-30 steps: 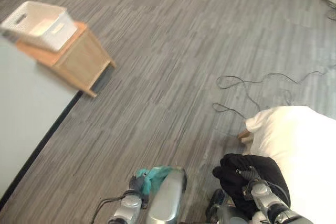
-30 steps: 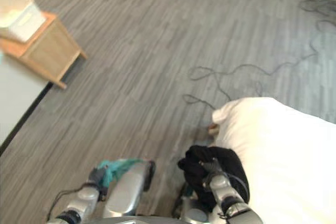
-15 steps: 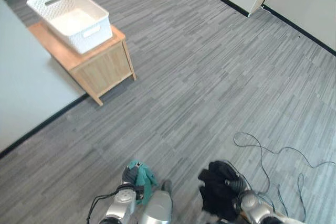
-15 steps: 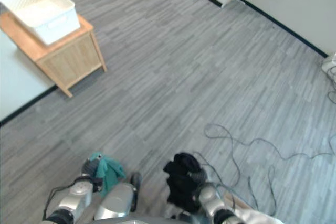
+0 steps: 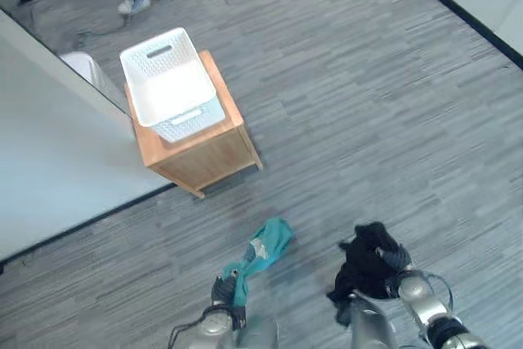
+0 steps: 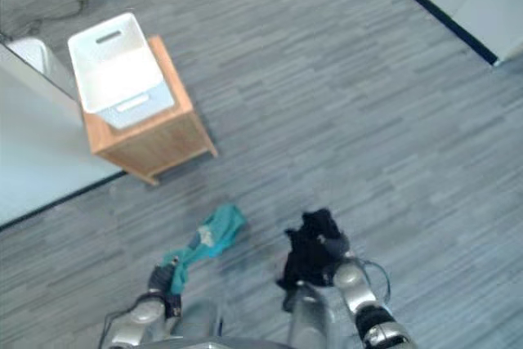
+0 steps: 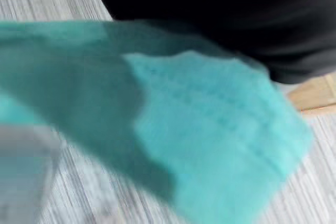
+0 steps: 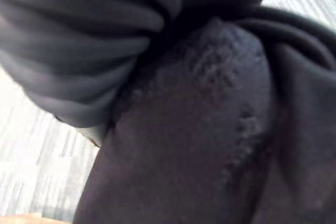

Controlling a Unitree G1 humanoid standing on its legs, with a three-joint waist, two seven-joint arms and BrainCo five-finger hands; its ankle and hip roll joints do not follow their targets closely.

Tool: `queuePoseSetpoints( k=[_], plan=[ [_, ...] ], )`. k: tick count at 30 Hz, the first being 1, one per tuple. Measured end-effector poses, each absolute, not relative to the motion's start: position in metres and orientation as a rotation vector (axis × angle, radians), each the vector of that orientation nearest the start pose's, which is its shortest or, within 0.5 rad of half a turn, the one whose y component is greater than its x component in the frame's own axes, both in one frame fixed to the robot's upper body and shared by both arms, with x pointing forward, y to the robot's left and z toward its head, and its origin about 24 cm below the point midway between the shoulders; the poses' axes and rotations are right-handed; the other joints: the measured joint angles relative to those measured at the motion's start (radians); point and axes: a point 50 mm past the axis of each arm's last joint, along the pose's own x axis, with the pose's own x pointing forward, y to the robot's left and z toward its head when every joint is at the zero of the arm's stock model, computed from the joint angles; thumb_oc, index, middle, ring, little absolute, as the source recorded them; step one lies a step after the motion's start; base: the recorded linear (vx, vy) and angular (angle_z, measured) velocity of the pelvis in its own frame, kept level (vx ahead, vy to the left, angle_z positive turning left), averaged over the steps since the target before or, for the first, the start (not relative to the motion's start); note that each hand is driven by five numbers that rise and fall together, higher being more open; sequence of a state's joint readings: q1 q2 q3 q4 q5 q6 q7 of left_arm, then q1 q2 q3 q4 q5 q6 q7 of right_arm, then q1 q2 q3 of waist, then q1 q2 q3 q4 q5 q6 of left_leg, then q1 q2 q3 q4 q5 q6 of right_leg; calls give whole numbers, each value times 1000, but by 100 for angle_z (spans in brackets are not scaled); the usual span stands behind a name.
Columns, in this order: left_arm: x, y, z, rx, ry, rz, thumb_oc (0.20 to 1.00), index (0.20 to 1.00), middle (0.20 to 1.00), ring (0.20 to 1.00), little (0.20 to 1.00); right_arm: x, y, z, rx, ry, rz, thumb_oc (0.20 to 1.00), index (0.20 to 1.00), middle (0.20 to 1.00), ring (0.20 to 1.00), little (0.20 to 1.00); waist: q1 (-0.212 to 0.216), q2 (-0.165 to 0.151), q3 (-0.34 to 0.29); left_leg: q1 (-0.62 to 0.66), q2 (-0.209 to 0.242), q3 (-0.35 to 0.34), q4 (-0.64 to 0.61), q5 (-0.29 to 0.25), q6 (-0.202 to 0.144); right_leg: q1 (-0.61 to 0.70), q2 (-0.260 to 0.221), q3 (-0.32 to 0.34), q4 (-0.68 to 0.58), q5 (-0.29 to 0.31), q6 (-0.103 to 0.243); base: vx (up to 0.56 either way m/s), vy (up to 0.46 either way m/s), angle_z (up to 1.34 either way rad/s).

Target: Tidy up the quilt and then pick up the clothes from the bed and put them into the laundry hamper.

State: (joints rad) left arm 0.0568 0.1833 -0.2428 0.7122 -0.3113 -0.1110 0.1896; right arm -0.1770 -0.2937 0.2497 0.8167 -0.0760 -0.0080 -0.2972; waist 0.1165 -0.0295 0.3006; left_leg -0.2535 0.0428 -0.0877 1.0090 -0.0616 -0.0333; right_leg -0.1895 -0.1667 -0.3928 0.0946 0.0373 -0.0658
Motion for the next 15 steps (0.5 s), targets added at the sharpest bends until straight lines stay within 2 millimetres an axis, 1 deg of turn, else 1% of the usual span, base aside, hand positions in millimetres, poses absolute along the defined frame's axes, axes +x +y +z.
queuePoseSetpoints(
  k=[1,2,3,4,5,6,7,8,9,10,11,12,13,14,15],
  plan=[
    [176,187,-107,35,657,154,200,200,200,200,200,238,-211,-78,-562,567,-121,200,200,200,200,200,33,-32,17,-46,0,74,4,-33,21,43,2,4,-38,-3,15,371,-22,4],
    [179,198,-101,36,628,179,200,200,200,200,200,240,-203,-79,-571,558,-92,200,200,200,200,200,54,-67,25,-111,11,145,-72,-68,17,116,28,-14,-91,24,41,562,7,2],
    [179,208,-98,54,622,200,200,200,200,200,200,243,-199,-75,-562,532,-86,200,200,200,200,200,80,-65,25,-193,21,185,-200,-74,17,217,76,-46,-146,-24,65,552,49,10],
    [176,213,-98,53,623,226,200,200,200,200,200,243,-198,-74,-562,520,-79,200,200,200,200,200,86,-61,23,-200,30,249,-372,-62,30,271,109,-62,-175,-53,68,898,-22,-13],
    [162,217,-103,61,658,239,200,200,200,200,200,246,-195,-72,-562,501,-68,200,200,200,200,200,108,-39,15,-221,26,308,-596,4,51,337,138,-77,-175,-110,96,1025,-8,-30],
    [154,213,-109,42,697,232,200,200,200,200,200,244,-213,-68,-551,529,-50,200,200,200,200,200,91,-28,13,-231,9,367,-682,35,68,385,155,-77,-175,-160,145,1021,20,11],
    [148,213,-112,-5,712,283,200,200,200,200,200,228,-240,-65,-559,531,-117,200,200,200,200,200,82,12,-19,-209,-10,507,-799,47,84,460,171,-116,-173,-211,188,500,99,87],
    [142,215,-116,-4,739,305,200,200,200,200,200,207,-257,-69,-567,559,-182,200,200,200,200,200,74,8,-43,-164,-29,542,-827,179,283,503,180,-150,-134,-239,200,370,176,138],
    [143,223,-116,19,748,314,200,200,200,200,200,189,-254,-81,-549,617,-184,200,200,200,200,200,66,-50,-66,-141,-71,534,-839,142,305,494,142,-183,-57,-246,204,378,215,118],
    [144,228,-114,33,741,320,200,200,200,200,200,183,-248,-86,-532,641,-170,200,200,200,200,200,62,-82,-82,-121,-91,502,-871,136,303,455,118,-192,35,-224,201,544,256,106],
    [145,238,-111,62,739,322,200,200,200,200,200,179,-231,-90,-498,633,-118,200,200,200,200,200,56,-112,-71,-50,-112,446,-931,133,295,416,94,-181,221,-186,231,488,213,83],
    [146,239,-113,64,751,330,200,200,200,200,200,174,-228,-90,-492,628,-108,200,200,200,200,200,50,-117,-72,-25,-123,397,-930,125,277,396,81,-183,327,-166,263,300,132,148],
    [149,239,-114,64,763,336,200,200,200,200,200,164,-225,-93,-478,642,-99,200,200,200,200,200,30,-116,-73,41,-147,317,-933,101,275,362,52,-182,481,-166,265,128,79,150],
    [148,238,-114,64,759,331,200,200,200,200,200,168,-225,-92,-478,630,-97,200,200,200,200,200,21,-104,-71,102,-138,295,-958,104,269,289,24,-162,585,-196,215,0,0,136],
    [150,239,-111,69,742,331,200,200,200,200,200,179,-225,-86,-484,591,-96,200,200,200,200,200,27,-78,-70,135,-110,300,-954,104,269,171,-15,-147,597,-225,185,0,0,78]
  ],
)
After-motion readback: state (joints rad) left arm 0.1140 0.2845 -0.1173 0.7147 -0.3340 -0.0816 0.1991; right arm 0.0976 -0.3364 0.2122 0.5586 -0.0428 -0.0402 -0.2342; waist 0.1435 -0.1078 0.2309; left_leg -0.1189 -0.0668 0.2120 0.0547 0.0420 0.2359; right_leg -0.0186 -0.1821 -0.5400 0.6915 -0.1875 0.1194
